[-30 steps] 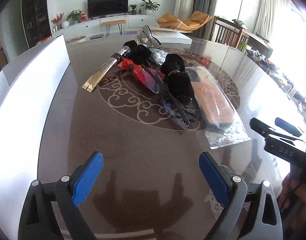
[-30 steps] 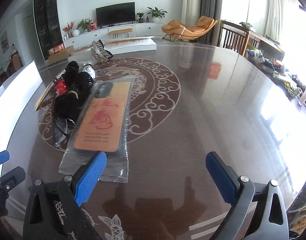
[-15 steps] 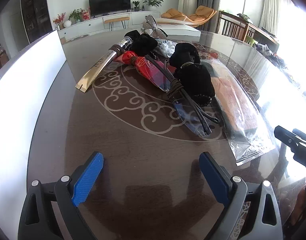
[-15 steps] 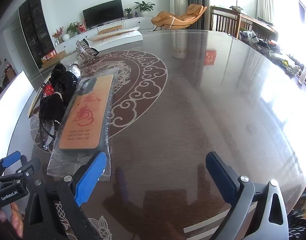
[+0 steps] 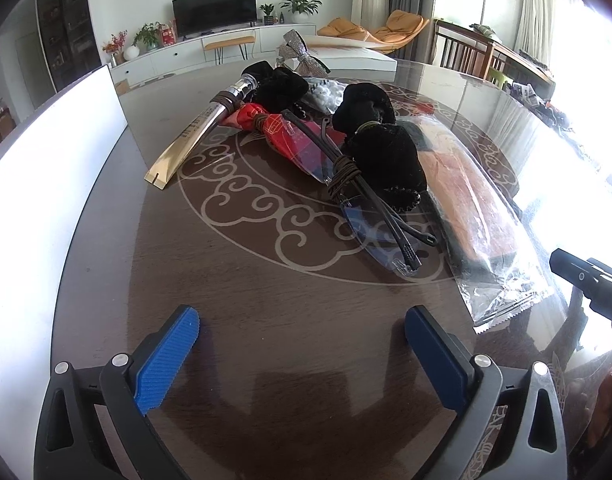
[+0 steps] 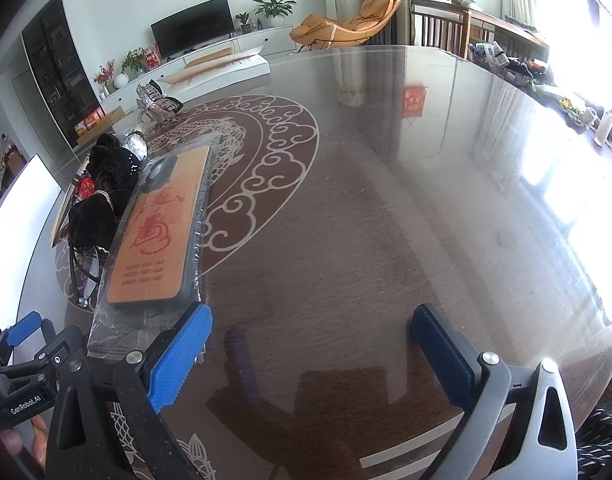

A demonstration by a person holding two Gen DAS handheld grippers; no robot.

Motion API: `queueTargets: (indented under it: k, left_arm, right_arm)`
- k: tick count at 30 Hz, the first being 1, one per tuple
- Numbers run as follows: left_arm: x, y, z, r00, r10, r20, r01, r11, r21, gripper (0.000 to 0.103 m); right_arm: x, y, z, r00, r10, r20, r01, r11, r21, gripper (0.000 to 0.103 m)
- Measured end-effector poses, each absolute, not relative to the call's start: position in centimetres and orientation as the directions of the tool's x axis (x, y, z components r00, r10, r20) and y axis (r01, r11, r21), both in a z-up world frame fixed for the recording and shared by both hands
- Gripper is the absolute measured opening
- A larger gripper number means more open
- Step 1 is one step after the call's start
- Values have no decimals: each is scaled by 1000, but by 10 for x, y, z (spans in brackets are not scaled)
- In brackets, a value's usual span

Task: Organize objects
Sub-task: 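Bring both open tools back over the table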

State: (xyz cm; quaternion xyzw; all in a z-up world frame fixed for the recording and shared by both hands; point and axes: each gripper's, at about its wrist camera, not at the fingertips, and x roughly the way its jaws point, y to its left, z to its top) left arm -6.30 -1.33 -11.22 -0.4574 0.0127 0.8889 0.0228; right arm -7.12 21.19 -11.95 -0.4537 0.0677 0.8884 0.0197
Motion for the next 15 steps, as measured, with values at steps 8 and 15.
queueTargets:
  k: [8,15]
  left_arm:
    - [-63,-13,-112,-581,29,-814,-52,-999,2,103]
    - [-63,-13,-112,-581,29,-814,-52,-999,2,103]
  right_arm:
    - [-70,214,-120,-595,-47,-802,-102,-986,133,103]
    - [-71,208,-122,-587,-15,-809,-95,-992,88,103]
